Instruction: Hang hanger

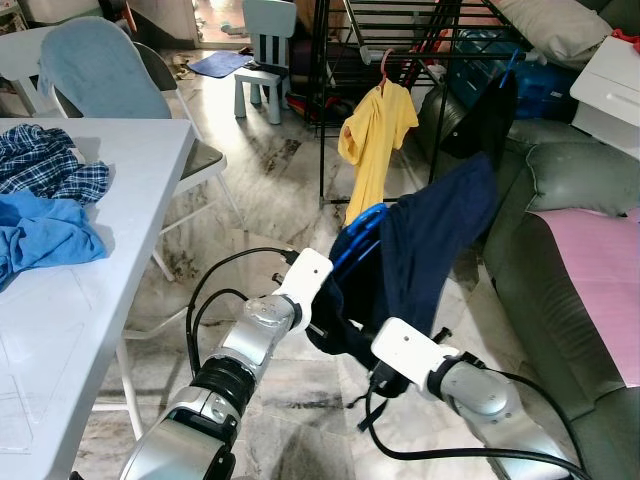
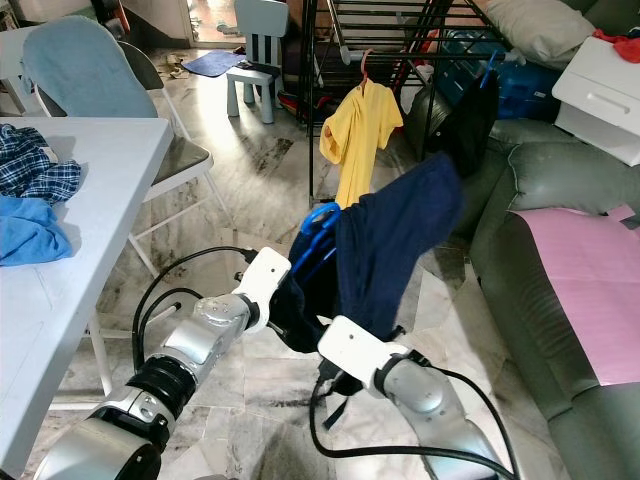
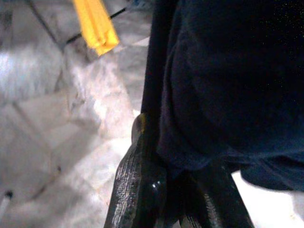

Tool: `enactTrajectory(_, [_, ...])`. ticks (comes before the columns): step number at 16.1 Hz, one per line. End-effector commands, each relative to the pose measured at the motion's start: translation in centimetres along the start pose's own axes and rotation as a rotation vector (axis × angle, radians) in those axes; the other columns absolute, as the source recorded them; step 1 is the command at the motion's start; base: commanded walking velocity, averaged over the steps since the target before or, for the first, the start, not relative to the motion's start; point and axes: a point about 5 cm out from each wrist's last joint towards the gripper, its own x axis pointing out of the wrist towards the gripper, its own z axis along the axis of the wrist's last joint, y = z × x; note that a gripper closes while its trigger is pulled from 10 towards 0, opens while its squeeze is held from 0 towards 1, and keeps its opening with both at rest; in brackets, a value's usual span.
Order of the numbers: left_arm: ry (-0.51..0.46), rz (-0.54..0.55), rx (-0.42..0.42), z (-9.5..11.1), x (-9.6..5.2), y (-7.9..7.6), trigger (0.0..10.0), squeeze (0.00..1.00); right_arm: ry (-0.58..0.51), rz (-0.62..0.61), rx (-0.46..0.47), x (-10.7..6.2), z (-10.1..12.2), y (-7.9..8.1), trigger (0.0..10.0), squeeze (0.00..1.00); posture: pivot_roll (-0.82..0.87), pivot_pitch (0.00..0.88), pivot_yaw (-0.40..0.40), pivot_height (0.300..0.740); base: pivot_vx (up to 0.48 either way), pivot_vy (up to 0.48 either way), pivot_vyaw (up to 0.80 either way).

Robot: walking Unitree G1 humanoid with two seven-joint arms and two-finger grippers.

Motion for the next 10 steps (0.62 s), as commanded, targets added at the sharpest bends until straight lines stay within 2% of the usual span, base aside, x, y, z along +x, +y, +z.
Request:
enactTrajectory(1, [-0.093,0.004,0.055,1.4,-0.4,0.5,0.0,0.0,-0.032,-0.09,0.011,-0.7,0.1,-1.2,10.0,1.0,-0.01,0.0,-0.052,0.74,0.0,0.0,0.0])
enactTrajectory(3, [-0.087,0.003,0.093,0.7,-0.7,0.8,0.0,0.0,-0.074,-0.16,-0.008,-1.5,0.2,-2.5,10.0,1.0,-0.01,0.0,-0.052,0.74,0.0,0.0,0.0])
enactTrajectory(5, [-0.104,-0.021,0.231,0.6,-0.9,1.0,0.0,0.0,-0.055,-0.206,-0.061,-3.2,-0.5,-3.6,10.0,1.0,-0.01,0.0,-0.051,0.74,0.0,0.0,0.0])
enactTrajectory(8, [-0.114,-0.08,0.287,0.7,-0.7,0.3,0.0,0.0,0.005,-0.119,-0.167,-4.7,-1.4,-4.3,10.0,1.0,-0.03,0.0,-0.045,0.74,0.0,0.0,0.0])
enactTrajectory(9, [-0.106,-0.148,0.381,0.1,-0.8,-0.4,0.0,0.0,0.0,-0.077,-0.159,-5.3,-1.5,-4.3,10.0,1.0,-0.03,0.0,-0.043,0.74,0.0,0.0,0.0])
enactTrajectory(10, [-0.106,-0.164,0.413,0.0,-0.9,-0.5,0.0,0.0,-0.003,-0.048,-0.134,-5.6,-1.5,-4.1,10.0,1.0,-0.03,0.0,-0.042,0.74,0.0,0.0,0.0])
